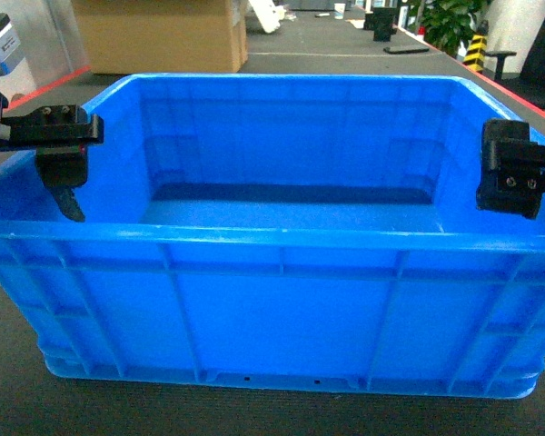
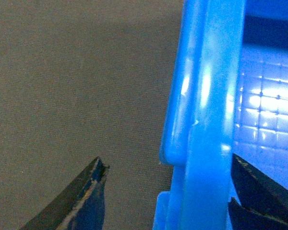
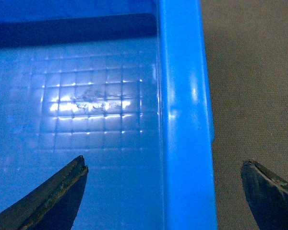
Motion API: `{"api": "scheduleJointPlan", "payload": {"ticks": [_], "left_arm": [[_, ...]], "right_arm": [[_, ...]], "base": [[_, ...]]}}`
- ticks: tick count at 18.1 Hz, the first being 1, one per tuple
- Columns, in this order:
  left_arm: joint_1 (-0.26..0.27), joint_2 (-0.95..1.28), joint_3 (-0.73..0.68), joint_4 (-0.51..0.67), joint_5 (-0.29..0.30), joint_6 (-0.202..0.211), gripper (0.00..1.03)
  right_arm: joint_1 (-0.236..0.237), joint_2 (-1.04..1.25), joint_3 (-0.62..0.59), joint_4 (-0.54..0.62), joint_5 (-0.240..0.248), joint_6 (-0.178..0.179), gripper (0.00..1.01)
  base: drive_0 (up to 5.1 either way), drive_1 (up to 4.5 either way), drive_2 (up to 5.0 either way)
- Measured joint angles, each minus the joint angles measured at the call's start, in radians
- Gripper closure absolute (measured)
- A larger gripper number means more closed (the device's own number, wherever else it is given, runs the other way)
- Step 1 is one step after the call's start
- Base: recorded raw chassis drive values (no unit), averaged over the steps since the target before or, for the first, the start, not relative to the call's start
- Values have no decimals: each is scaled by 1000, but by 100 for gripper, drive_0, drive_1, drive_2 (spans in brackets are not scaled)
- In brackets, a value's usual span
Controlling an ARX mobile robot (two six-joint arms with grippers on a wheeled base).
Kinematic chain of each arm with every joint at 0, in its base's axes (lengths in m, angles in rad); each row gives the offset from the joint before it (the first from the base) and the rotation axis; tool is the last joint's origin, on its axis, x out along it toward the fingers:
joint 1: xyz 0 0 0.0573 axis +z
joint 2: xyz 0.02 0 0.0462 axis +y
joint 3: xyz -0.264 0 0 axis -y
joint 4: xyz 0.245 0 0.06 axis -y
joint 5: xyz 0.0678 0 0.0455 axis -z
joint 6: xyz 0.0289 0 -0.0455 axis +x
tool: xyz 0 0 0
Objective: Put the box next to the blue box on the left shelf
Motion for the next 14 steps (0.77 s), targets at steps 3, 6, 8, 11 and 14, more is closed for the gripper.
{"api": "scheduleJointPlan", "payload": {"ticks": [3, 6, 8, 11, 14], "left_arm": [[0, 3, -1, 0, 2, 12, 50], [-6, 4, -1, -8, 7, 23, 73], [-6, -8, -3, -34, 61, 42, 93], [-8, -33, -30, -15, 58, 38, 94], [-35, -115, -121, 45, 25, 50, 94]], "right_arm": [[-1, 3, -8, 13, 0, 0, 11], [-1, 3, -9, 7, 0, 0, 35], [-13, 3, -11, 3, 9, 0, 66], [-13, -11, -25, 21, 16, -21, 90], [2, -69, -84, 46, 29, -31, 92]], "base": [[0, 0, 0], [0, 0, 0], [0, 0, 0], [0, 0, 0], [0, 0, 0]]}}
